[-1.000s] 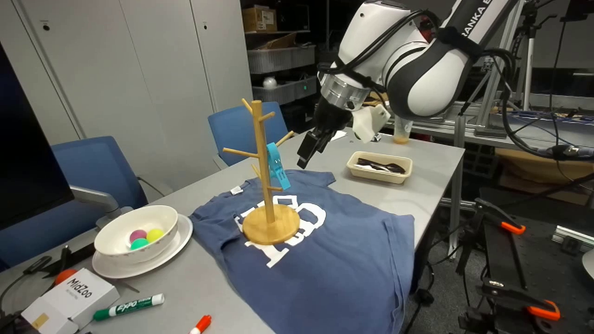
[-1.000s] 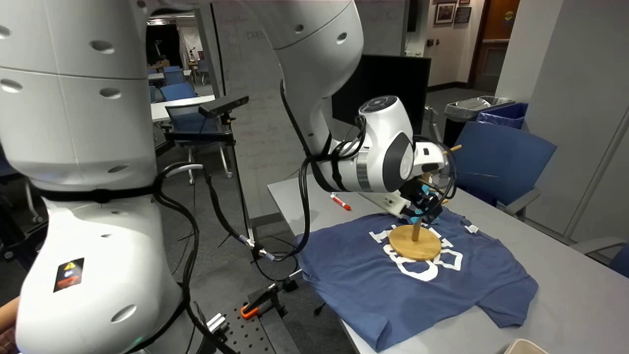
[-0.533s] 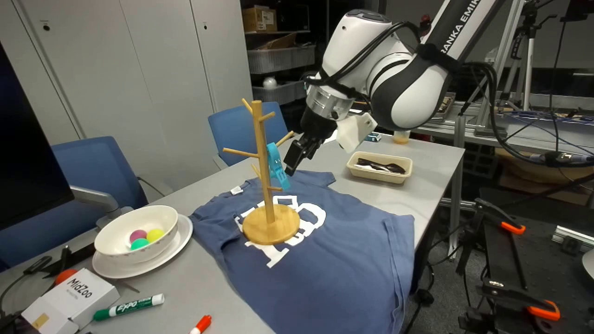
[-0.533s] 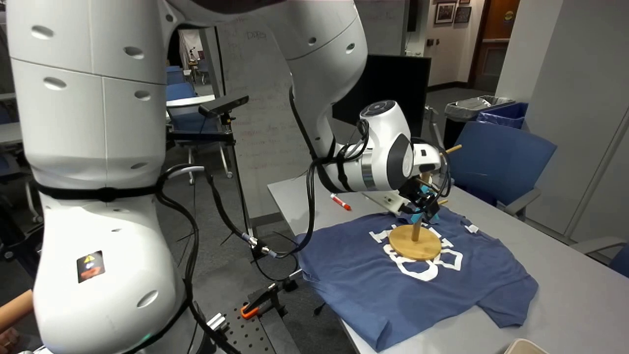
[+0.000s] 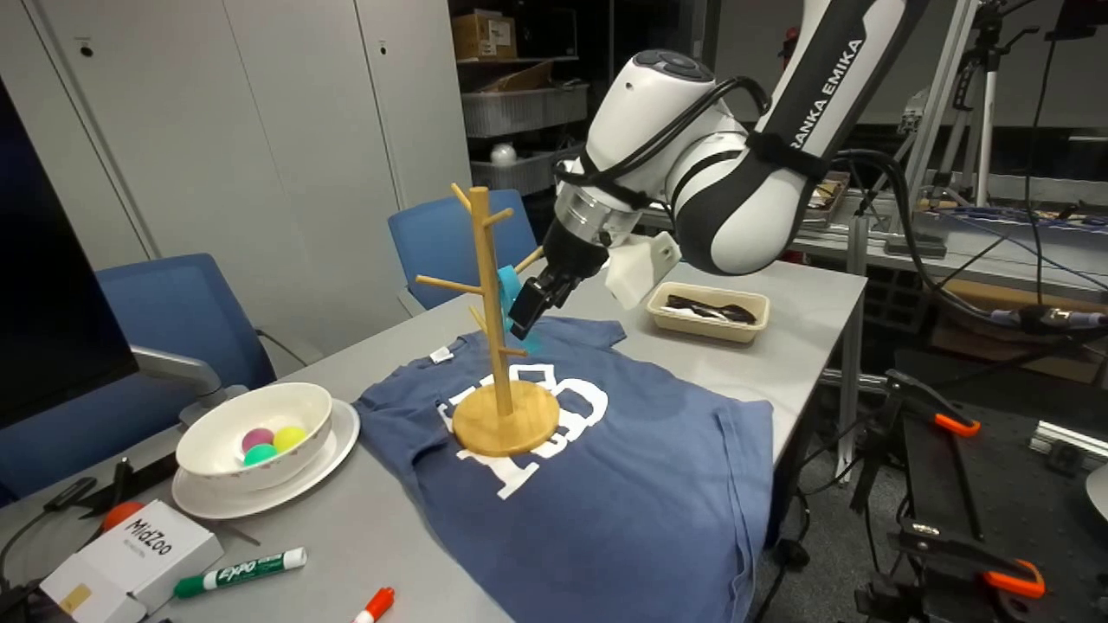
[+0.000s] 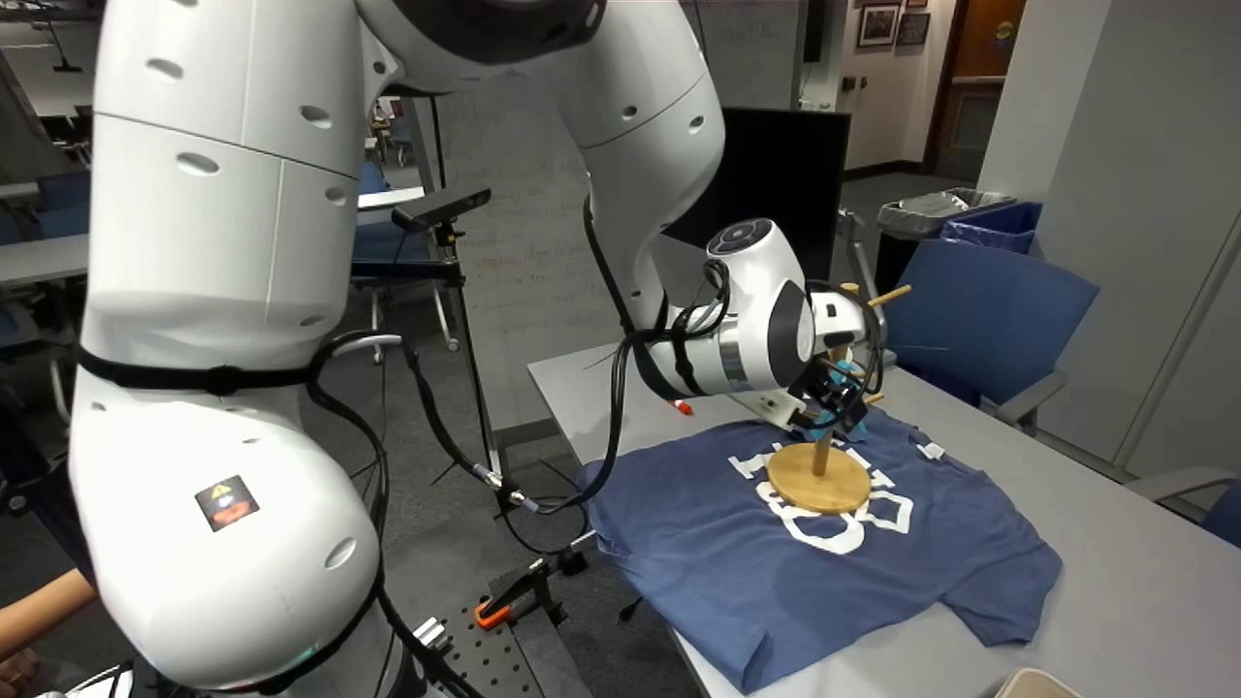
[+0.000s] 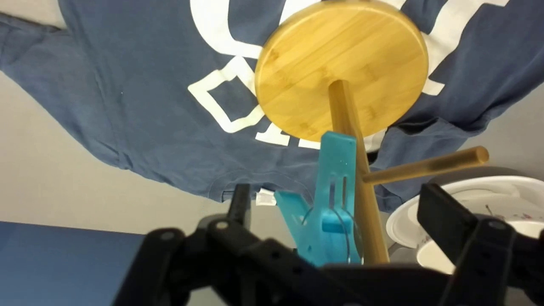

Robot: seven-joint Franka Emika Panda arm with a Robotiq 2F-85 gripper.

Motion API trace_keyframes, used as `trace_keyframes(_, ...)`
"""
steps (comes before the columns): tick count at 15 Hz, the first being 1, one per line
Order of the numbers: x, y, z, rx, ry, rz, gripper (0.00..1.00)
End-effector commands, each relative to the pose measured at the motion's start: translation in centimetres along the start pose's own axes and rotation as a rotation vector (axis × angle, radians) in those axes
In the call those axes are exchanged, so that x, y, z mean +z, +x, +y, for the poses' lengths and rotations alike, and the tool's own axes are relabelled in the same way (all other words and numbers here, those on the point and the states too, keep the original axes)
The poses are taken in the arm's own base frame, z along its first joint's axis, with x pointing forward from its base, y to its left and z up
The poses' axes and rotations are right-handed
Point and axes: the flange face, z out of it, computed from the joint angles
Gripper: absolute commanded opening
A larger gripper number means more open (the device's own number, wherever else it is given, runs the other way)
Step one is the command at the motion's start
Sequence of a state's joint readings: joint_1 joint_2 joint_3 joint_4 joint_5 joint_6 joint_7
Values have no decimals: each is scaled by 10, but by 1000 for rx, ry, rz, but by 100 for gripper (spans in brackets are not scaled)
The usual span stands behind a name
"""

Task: Remove the clothes peg from the wooden object and put it on the table

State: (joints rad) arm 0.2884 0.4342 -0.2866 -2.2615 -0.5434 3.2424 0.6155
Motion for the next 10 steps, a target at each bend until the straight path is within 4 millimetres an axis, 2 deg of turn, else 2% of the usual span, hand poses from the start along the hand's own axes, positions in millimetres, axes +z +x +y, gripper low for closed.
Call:
trace_keyframes(1,13,10,-4,1,-6,72,100)
trace_keyframes(10,24,-5,1,19,-40,104,100)
